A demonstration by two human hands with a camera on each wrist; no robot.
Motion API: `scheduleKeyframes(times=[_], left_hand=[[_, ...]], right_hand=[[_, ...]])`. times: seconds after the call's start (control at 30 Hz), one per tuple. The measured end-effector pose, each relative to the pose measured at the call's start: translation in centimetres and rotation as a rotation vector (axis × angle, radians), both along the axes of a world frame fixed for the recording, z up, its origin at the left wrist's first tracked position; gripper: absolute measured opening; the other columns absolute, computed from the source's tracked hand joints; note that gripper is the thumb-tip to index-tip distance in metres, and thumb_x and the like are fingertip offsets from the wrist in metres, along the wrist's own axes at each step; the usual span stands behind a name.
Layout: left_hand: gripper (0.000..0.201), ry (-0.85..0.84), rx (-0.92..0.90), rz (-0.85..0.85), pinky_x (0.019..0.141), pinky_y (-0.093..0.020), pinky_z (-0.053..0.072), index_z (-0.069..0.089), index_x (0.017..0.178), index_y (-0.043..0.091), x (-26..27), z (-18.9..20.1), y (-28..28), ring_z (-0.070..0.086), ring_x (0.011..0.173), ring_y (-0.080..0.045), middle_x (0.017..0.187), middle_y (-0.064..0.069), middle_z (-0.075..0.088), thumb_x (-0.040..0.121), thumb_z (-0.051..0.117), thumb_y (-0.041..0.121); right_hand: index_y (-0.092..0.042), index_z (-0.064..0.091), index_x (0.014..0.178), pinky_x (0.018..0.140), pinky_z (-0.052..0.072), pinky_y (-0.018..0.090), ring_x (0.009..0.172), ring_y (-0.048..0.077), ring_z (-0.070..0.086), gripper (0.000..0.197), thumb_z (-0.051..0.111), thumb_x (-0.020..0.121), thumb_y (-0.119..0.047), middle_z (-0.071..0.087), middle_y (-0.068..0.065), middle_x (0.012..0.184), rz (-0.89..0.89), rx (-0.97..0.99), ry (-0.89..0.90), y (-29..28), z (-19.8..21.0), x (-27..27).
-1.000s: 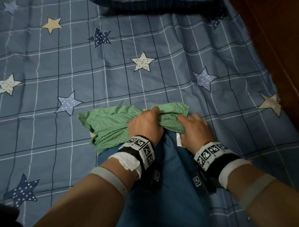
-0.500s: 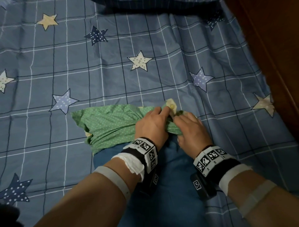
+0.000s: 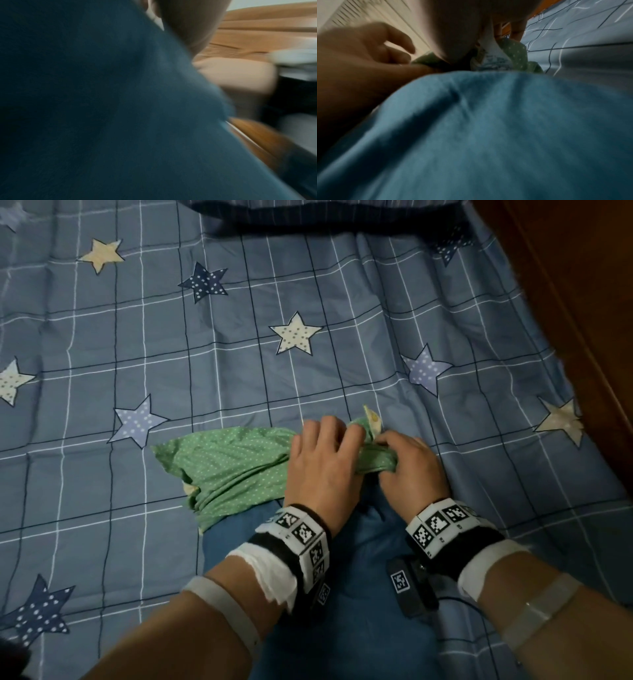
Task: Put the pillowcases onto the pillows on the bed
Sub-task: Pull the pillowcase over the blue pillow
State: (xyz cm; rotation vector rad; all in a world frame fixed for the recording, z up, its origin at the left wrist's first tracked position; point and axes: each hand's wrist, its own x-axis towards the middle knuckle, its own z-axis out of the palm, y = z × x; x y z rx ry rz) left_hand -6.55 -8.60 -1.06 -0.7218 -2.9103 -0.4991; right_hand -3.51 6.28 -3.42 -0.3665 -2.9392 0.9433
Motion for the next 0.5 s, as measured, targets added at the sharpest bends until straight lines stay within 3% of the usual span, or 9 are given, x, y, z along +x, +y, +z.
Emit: scheduleKeyframes(times=[0.07, 0.13, 0.2, 0.3, 0.37, 0.5], left_hand=[[0.014, 0.015, 0.098, -0.127, 0.065, -0.039, 0.038, 0.058, 0.089, 0.015, 1.5, 0.2, 0.3, 0.049, 0.079, -0.028, 0.086, -0.004, 0.056, 0.079, 0.066, 0.020], [0.008, -0.105, 0.161, -0.177, 0.056, -0.039, 0.045, 0.060, 0.086, 0.015, 2.6, -0.2, 0.2, 0.056, 0.071, -0.027, 0.082, -0.002, 0.059, 0.086, 0.061, 0.023], [0.024, -0.244, 0.146, -0.099, 0.069, -0.039, 0.053, 0.064, 0.107, 0.014, 3.3, -1.1, -0.2, 0.061, 0.087, -0.026, 0.101, -0.002, 0.063, 0.087, 0.053, 0.022], [0.063, -0.361, 0.058, -0.109, 0.100, -0.040, 0.047, 0.047, 0.141, 0.008, 4.2, -1.9, -0.4, 0.053, 0.117, -0.028, 0.133, -0.007, 0.055, 0.078, 0.048, 0.015], [0.071, -0.496, 0.011, -0.066, 0.103, -0.041, 0.044, 0.038, 0.145, 0.012, 4.5, -1.7, 0.0, 0.051, 0.120, -0.029, 0.135, -0.007, 0.052, 0.076, 0.051, 0.021], [0.059, -0.691, -0.116, -0.052, 0.101, -0.041, 0.041, 0.039, 0.141, 0.020, 3.4, -2.0, 1.0, 0.052, 0.124, -0.034, 0.138, -0.009, 0.053, 0.085, 0.054, 0.032]], right_hand=[[-0.027, 0.060, 0.094, 0.066, 0.052, 0.037, 0.078, 0.028, 0.058, 0.033, 0.058, 0.071, -0.003, 0.062, 0.003, 0.081, -0.026, -0.019, -0.060, 0.5, -0.3, -0.7], [-0.029, 0.059, 0.092, 0.065, 0.053, 0.036, 0.073, 0.025, 0.059, 0.029, 0.062, 0.070, -0.009, 0.063, -0.001, 0.078, -0.036, -0.064, -0.087, 1.0, -0.8, -1.3], [-0.029, 0.065, 0.093, 0.068, 0.055, 0.037, 0.074, 0.026, 0.063, 0.026, 0.060, 0.071, -0.015, 0.068, 0.001, 0.081, -0.034, -0.114, -0.044, 1.5, -1.1, -1.6], [-0.022, 0.072, 0.099, 0.076, 0.056, 0.041, 0.083, 0.027, 0.066, 0.034, 0.060, 0.072, -0.006, 0.072, 0.006, 0.093, -0.009, -0.164, -0.002, 1.8, -1.2, -1.4], [-0.016, 0.073, 0.104, 0.082, 0.055, 0.039, 0.091, 0.027, 0.065, 0.040, 0.059, 0.072, 0.004, 0.071, 0.007, 0.100, 0.017, -0.177, -0.009, 1.8, -1.3, -1.0], [-0.008, 0.072, 0.110, 0.087, 0.053, 0.036, 0.099, 0.027, 0.063, 0.045, 0.054, 0.072, 0.009, 0.069, 0.007, 0.106, 0.043, -0.175, -0.042, 1.9, -1.7, -0.6]])
